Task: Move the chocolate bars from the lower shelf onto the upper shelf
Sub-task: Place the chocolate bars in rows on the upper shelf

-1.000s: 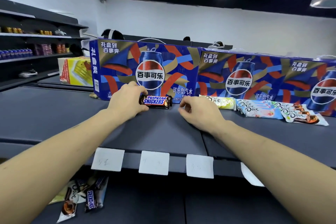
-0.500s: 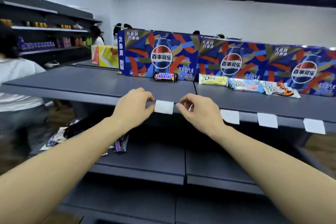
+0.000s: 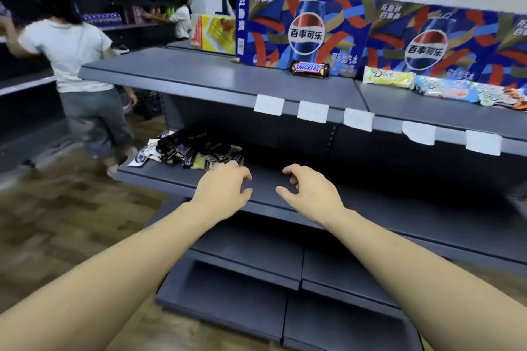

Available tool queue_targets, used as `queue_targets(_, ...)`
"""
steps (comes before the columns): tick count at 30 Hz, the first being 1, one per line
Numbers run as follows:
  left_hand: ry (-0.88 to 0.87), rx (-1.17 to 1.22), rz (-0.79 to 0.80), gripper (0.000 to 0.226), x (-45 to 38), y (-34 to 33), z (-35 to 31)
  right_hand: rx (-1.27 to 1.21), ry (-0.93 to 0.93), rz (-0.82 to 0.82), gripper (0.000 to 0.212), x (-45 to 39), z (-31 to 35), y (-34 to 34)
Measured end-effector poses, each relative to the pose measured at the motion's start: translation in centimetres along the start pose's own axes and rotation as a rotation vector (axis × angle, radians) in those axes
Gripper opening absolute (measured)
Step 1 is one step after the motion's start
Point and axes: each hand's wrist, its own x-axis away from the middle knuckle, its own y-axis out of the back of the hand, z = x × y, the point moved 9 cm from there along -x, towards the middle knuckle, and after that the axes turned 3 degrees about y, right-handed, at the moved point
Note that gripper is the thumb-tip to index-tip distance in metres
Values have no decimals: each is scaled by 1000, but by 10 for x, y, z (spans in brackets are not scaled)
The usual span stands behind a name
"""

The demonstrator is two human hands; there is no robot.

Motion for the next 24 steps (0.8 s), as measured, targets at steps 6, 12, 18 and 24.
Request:
queue_targets(6,65,-3,136,36,5,-56,66,-30,-68,152,50,-31,-1,-94)
queue_targets(12,87,15,150,38,-34,-88,123,-58,-152,205,52,-76,-6,-160)
queue_targets(18,71,31,151,46,-87,-130,160,-82,-172,179,56,-130,-13,-210)
queue_targets(24,110,41,183,61,-116,-178,179,-110,-158,78,63,-172,-16,-236)
